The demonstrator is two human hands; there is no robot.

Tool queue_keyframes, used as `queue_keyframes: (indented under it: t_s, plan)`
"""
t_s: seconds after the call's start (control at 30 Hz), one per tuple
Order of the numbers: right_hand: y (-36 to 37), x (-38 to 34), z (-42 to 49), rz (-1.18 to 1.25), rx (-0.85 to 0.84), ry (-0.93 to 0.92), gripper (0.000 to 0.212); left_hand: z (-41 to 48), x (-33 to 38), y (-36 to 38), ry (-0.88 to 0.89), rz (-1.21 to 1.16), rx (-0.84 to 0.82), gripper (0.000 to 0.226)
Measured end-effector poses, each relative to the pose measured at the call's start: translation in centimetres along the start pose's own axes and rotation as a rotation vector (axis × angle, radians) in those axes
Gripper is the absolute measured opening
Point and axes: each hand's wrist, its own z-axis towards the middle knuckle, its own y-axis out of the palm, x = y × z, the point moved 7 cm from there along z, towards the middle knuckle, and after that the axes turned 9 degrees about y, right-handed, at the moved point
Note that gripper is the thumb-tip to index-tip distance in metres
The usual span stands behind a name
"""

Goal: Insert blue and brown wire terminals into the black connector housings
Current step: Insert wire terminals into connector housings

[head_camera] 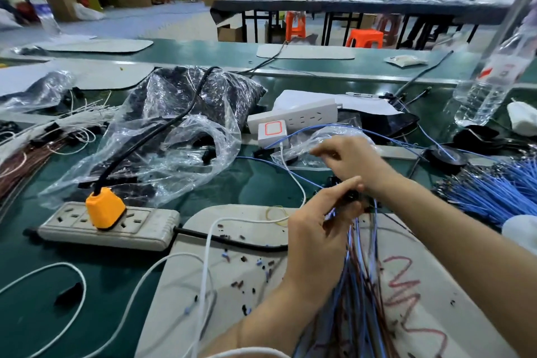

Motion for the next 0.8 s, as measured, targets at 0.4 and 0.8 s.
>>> queue_keyframes:
  t_s: [0.4, 0.8]
  plan:
    - [2.3, 0.1, 3.1, -0.158, 0.016, 0.100, 0.015, 0.1, -0.6, -0.5, 0.010, 0.045, -0.015, 0.021]
    - [-4.4, 3.4, -11.6, 0.861, 0.305, 0.080, 0.030, -0.1, -0.5, 0.9, -0.034, 0.058, -0.139, 0.027]
